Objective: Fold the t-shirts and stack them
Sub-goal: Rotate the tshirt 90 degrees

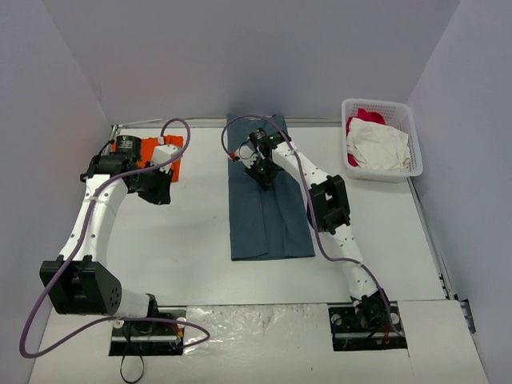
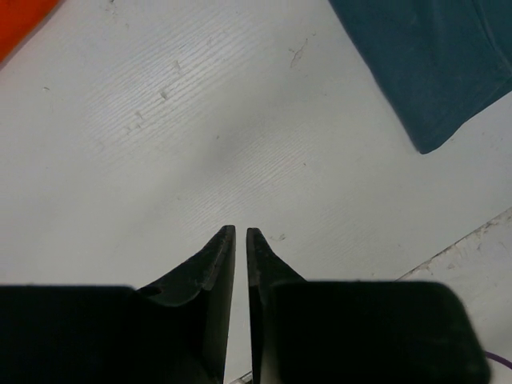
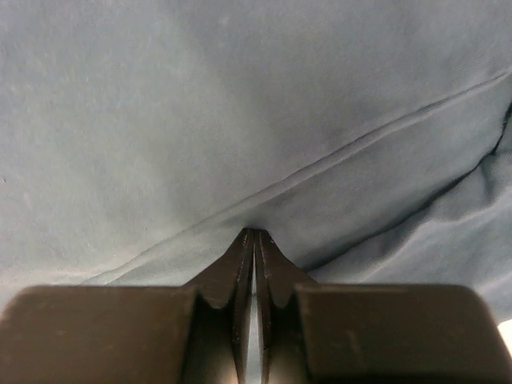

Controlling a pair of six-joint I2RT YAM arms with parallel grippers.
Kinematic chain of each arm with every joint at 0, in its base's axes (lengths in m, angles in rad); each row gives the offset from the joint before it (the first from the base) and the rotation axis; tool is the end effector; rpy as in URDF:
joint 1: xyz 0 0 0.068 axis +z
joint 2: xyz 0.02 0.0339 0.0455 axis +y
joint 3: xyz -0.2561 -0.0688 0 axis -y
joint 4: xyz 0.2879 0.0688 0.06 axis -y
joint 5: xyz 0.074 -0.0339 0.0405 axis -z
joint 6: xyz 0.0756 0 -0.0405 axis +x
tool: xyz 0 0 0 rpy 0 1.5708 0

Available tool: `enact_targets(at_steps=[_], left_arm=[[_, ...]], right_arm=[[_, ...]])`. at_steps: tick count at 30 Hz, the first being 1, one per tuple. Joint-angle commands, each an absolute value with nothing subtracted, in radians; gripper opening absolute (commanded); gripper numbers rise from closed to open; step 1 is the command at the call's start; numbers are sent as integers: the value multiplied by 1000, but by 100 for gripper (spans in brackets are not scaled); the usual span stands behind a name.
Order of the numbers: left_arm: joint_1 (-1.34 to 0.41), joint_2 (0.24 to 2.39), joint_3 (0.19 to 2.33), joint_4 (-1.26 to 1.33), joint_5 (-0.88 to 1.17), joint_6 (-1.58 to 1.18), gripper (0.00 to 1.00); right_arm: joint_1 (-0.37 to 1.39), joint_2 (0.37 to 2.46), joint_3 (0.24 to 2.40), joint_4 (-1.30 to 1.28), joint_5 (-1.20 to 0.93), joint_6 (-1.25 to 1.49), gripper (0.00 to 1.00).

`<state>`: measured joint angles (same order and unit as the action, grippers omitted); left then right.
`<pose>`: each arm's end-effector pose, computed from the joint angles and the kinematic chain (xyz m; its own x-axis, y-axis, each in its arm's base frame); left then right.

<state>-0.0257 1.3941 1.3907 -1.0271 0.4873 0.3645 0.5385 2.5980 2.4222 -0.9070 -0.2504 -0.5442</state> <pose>0.3345 -0.0440 0.3039 -0.7070 0.3333 -0.6237 0.5518 0.8116 -0.1918 0.5073 0.3249 0.1246 -0.3399 -0.7873 -0.5144 -0.9030 0.4261 -0.0555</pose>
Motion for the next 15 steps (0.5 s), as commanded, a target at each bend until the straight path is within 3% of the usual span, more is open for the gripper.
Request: enact_targets(at_steps=[1,3,4,6,9,10,11,12,15], left_arm=[[-20,1330,1379,-1028,476,377,12],[-20,1289,1362,-1014,479,377,22],[-20,1270,1353,-1008,480,376,23],[-20,1215,1323,-980,477,368,38],[-15,1163,1290,-956,491,365,69],[-15,1128,1267,-950,495,361,77],[-14,1111,1258,-940,511,360,83],[-14,1080,1249,-939,524,362,99],[-14,1036,1220,-937,600,373,94]], right_arm=[[543,2472,2337,-914,-190,-549,7],[532,2361,2245,-913,-186,-545,17],[526,2318,2209,-905,-187,-542,29],[511,2189,2108,-884,-184,-529,49],[499,2015,1995,-862,-170,-499,56],[497,1921,1961,-836,-149,-488,78],[495,1873,1924,-821,-137,-477,86],[495,1830,1887,-809,-129,-471,90],[473,1662,1647,-738,-92,-451,100]])
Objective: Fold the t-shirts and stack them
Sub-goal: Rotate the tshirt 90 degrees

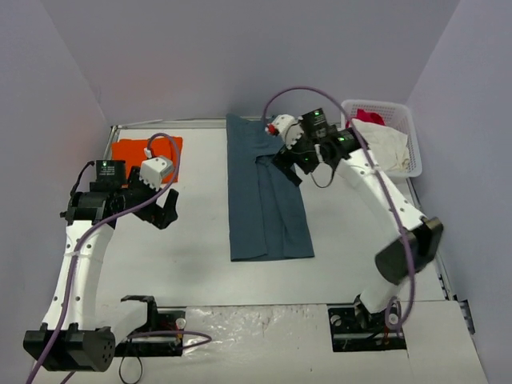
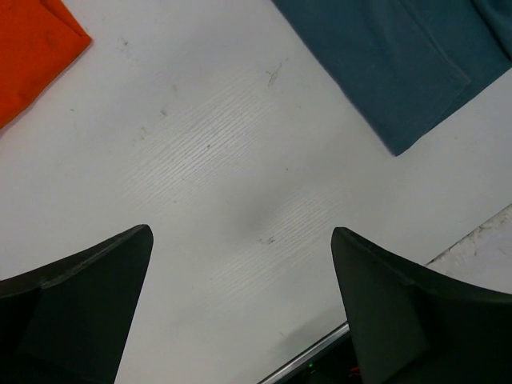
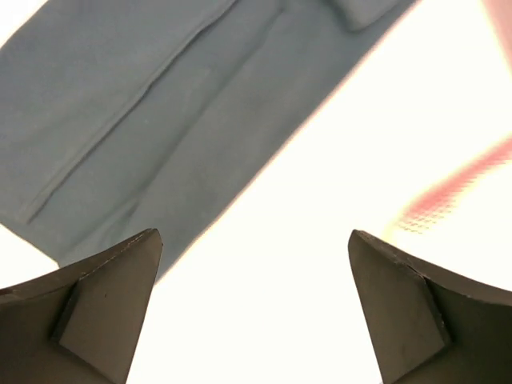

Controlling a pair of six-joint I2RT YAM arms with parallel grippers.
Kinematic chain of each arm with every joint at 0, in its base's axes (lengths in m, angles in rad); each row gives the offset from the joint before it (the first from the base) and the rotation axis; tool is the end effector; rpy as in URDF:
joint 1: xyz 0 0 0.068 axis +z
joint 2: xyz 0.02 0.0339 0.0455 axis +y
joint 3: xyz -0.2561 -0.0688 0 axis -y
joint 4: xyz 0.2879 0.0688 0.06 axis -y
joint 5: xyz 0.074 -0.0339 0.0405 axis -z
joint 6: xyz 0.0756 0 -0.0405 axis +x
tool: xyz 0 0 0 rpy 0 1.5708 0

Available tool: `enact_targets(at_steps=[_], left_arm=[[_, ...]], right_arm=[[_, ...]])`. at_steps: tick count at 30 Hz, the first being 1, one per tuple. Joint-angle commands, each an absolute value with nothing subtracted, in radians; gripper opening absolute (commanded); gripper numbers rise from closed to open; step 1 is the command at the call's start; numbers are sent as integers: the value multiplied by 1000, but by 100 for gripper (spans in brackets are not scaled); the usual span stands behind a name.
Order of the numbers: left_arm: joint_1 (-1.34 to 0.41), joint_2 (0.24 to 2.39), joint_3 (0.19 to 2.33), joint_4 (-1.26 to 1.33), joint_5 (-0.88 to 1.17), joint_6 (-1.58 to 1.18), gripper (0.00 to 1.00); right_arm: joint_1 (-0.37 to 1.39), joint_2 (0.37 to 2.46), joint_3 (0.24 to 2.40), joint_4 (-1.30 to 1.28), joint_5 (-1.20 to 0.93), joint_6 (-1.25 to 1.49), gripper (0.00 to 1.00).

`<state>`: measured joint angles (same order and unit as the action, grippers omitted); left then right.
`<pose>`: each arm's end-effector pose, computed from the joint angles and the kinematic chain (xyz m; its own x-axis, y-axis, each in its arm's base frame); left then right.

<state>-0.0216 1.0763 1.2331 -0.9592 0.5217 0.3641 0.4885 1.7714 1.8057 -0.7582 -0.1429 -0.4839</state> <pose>0.2696 -0.0435 0.3428 -0.5418 0.3205 -0.7770 0.5971 0.7974 -0.0874 0.4084 0.2292 0.3357 -0.2578 -0.6585 -0.7071 -0.7667 0.5848 -0.2651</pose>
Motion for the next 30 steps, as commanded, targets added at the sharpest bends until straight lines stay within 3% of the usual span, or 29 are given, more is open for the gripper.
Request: enact_targets(at_steps=[1,6,10,15,21,26,30], left_arm=[[-14,1031,1215,-933,606,358,94],[-9,1032,1177,-884,600,299,94],[58,1017,1135,-807,540,253,94],[60,983,1114,-816,557,302,94],[38,999,1094,-834,702,371,94],[-264,1110,1124,-851,368,466,94],[-451,1154,1072,-809,262,495,94]], right_arm=[[456,1581,1591,-691,-101,-453,100],[350,1392,1321,-560,-199,-416,100],[206,1280,1149,-462,-276,-379,93],[63,1105,1019,-362,-388,-304,100],[17,1066,983,-356,-413,-313,100],[-1,1039,933,-354,-396,-348,100],[-48,1080,925,-345,-322,-345,100]])
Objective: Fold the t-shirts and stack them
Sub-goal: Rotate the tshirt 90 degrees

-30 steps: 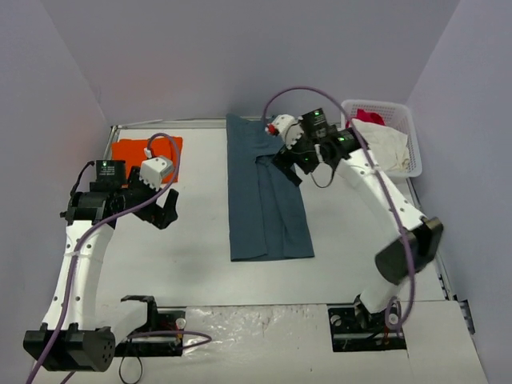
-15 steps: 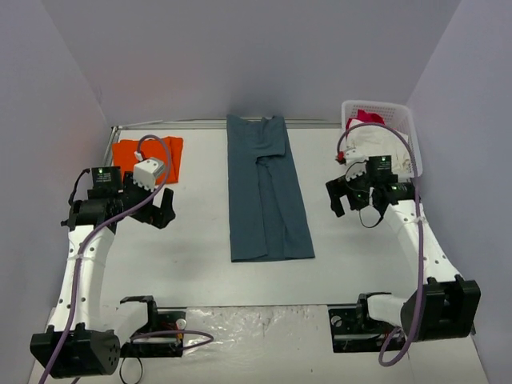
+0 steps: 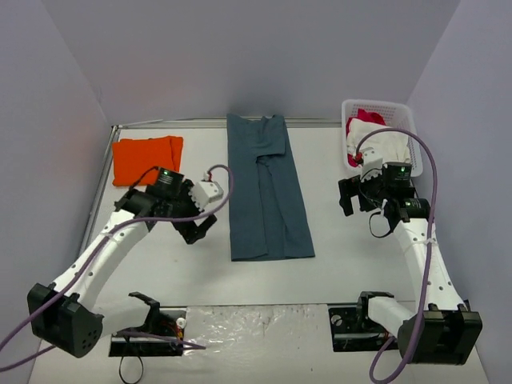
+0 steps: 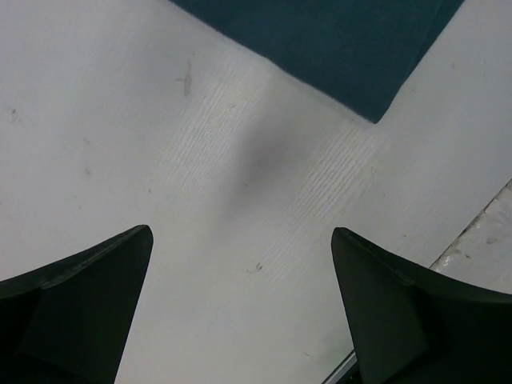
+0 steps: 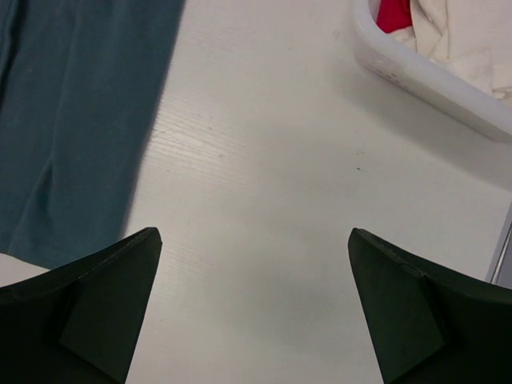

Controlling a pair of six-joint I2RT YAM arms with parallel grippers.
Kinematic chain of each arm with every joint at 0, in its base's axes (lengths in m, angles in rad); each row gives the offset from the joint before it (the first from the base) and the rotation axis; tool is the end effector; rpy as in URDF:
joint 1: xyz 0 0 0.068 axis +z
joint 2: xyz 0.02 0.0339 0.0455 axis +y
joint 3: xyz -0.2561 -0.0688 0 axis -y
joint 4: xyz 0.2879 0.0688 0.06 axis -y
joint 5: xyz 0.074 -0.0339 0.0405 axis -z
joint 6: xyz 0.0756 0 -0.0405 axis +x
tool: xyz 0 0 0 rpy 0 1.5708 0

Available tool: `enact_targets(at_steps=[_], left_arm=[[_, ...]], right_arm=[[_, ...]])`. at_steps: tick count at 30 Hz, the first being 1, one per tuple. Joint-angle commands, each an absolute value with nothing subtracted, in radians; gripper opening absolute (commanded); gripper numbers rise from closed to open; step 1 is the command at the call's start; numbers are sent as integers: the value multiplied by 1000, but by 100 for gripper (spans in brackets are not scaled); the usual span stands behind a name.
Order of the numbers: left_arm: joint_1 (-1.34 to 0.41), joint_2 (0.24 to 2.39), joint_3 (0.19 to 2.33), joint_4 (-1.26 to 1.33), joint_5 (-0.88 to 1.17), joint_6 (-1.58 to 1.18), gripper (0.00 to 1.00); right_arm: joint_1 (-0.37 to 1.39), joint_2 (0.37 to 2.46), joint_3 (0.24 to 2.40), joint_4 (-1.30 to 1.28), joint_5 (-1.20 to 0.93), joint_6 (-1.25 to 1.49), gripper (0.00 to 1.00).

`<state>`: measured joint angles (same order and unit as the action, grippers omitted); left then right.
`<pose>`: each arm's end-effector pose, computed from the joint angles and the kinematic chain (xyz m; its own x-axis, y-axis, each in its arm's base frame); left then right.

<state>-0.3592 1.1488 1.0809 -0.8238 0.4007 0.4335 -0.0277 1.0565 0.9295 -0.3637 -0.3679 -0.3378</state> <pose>0.2673 -0.1319 0.2757 -0.4288 0.5742 -0.6975 0.8079 0.5892 -0.0116 0.3153 0.0185 0.2914 -0.3479 -0.2997 -0.8883 -0.4309 0.8926 -0.1324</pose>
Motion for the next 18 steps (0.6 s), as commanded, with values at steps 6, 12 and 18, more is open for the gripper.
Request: enact_targets(at_steps=[6,12,18], left_arm=[[-646,1193,1002,-695,207,571,94],[-750,1210,916,-581,195,575,94],[-839,1281,867,-503,140,598,96]], right_arm=[[-46,1144,913,-325,-224,-350,100],[-45,1200,911,-318,-178,-342,100],[-46,1239,917,-316,-158,-342,100]])
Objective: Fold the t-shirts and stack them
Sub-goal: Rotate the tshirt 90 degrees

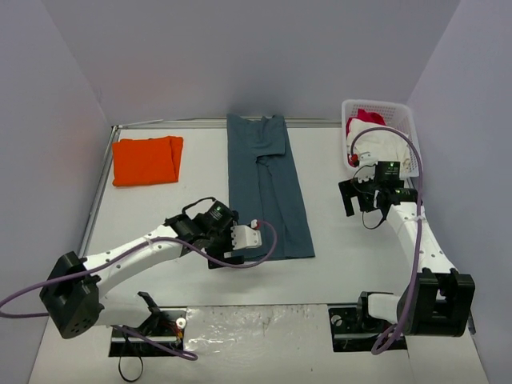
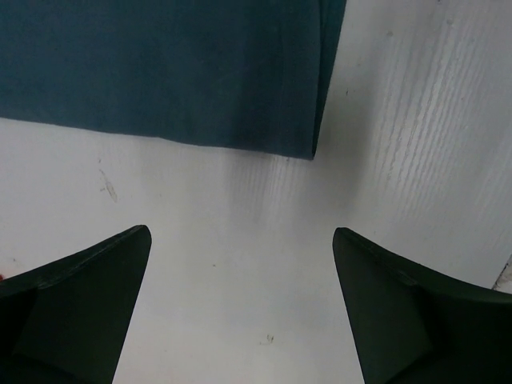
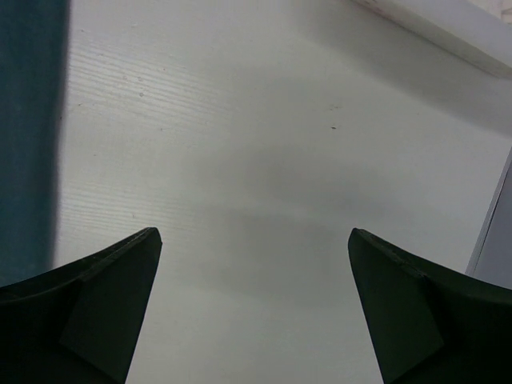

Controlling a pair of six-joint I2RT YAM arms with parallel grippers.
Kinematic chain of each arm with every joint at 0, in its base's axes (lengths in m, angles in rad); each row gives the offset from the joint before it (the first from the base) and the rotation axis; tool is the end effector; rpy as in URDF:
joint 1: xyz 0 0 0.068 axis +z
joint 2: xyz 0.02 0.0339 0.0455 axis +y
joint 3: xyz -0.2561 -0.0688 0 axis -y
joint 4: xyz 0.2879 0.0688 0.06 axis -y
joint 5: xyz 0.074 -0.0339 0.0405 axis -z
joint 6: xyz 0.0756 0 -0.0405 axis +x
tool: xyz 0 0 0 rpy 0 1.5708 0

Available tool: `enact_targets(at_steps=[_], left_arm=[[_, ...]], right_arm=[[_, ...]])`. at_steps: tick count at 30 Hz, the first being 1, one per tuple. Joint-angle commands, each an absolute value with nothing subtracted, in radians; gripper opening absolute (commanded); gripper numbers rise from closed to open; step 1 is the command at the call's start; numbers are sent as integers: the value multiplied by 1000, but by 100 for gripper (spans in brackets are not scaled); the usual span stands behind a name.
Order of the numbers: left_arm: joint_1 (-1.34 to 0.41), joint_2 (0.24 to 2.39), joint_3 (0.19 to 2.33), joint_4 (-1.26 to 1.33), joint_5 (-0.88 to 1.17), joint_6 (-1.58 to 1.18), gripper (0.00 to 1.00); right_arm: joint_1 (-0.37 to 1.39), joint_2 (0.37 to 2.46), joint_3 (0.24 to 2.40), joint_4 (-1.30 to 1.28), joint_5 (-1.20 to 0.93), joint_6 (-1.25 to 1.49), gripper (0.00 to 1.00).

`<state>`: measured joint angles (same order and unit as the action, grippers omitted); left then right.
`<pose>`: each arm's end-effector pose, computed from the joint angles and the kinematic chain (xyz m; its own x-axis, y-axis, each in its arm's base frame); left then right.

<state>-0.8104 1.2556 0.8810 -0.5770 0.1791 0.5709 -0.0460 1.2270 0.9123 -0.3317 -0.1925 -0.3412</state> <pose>0.2085 -0.2387 0.1866 -0.0485 0.8225 -0.5667 0.9632 0.1887 0.1916 0.3446 -0.0014 0.2333 -0.5311 -0.3043 -0.7908 -0.3026 0.9399 -0.1585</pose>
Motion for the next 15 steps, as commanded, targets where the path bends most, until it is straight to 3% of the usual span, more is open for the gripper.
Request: enact_targets(at_steps=[1,3,11,15], left_arm=[[-848,1288,862,-491,130,597,99],[-859,1307,848,-450,126,595,100],[-891,1370,867,-413,139,568,77],[-891,1399,870,-397,169,558,74]], right_arm=[[-46,1249,917,-318,-153,-342,100],[-44,1253,919,-319,-153,-339,100],[-46,1282,917,-316,-140,-341,100],[-44,1281,917,-316,-144,-339,100]])
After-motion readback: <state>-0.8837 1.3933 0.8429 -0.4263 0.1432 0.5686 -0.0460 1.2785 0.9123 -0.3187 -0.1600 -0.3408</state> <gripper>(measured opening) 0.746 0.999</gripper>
